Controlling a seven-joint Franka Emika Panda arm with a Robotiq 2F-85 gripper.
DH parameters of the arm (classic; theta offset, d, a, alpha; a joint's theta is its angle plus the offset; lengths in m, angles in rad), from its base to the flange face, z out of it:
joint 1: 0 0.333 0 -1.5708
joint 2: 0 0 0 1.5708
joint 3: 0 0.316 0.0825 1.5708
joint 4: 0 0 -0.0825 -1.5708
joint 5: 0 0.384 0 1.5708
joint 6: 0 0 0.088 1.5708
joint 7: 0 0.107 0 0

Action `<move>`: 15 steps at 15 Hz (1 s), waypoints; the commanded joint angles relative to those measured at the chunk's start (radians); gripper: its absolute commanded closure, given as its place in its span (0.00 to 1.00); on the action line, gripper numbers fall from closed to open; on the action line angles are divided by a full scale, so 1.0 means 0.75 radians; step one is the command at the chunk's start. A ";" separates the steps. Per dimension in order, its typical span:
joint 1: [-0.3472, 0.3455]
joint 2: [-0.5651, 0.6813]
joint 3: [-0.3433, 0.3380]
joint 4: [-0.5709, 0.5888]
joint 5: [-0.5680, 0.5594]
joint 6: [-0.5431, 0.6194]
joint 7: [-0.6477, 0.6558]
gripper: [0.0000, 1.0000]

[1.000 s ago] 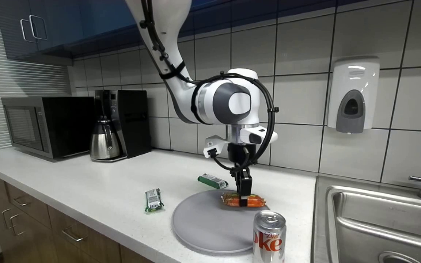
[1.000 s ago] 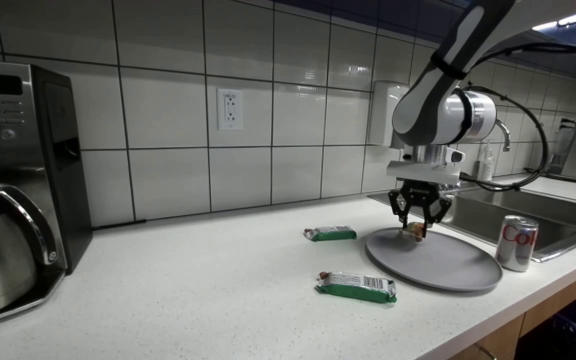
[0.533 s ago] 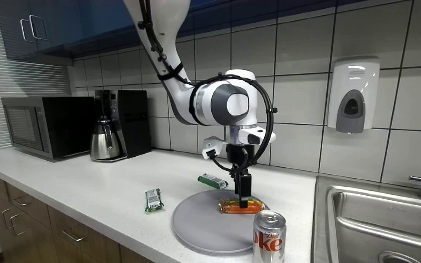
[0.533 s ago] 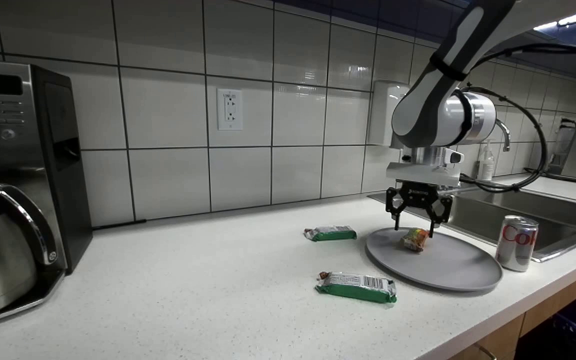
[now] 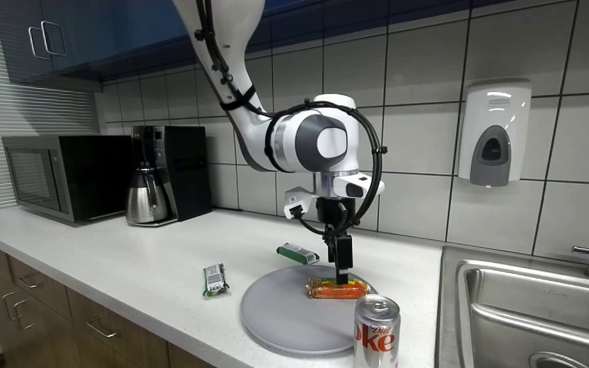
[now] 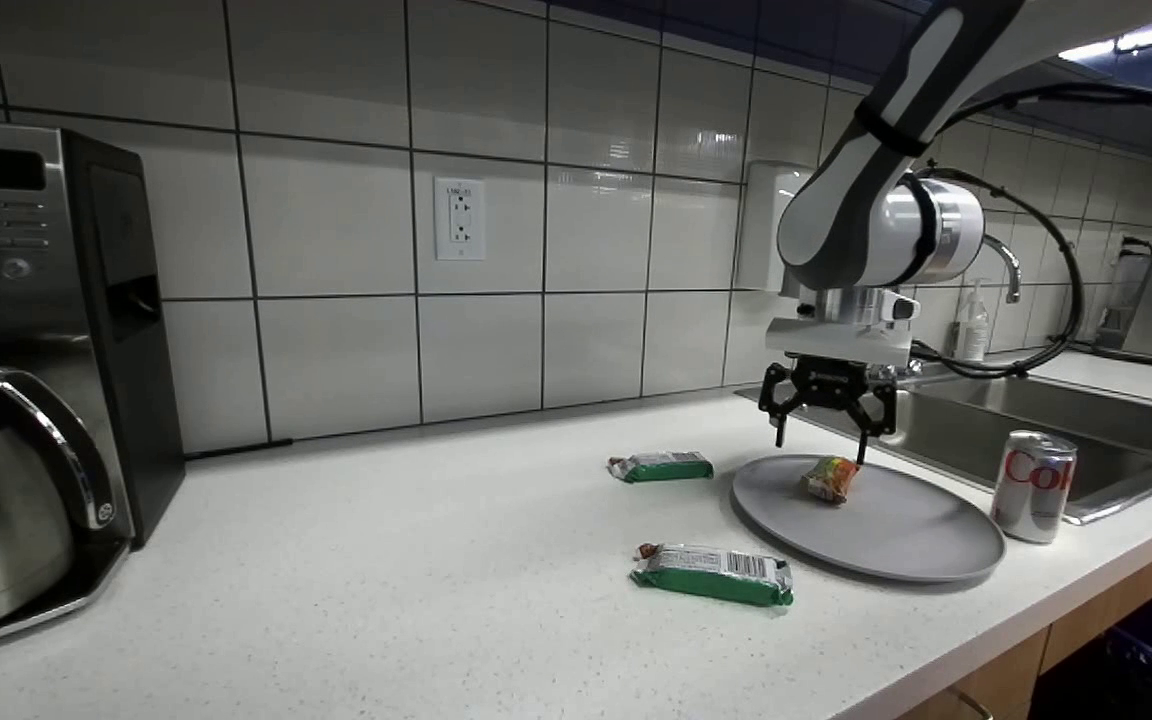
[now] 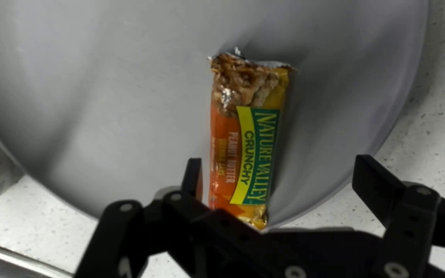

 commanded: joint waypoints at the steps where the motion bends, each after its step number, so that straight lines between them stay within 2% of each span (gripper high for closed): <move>1: 0.007 -0.011 0.010 0.037 -0.006 -0.018 -0.006 0.00; 9: 0.047 0.043 0.029 0.156 0.007 -0.038 0.046 0.00; 15: 0.109 0.123 0.041 0.263 0.008 -0.054 0.160 0.00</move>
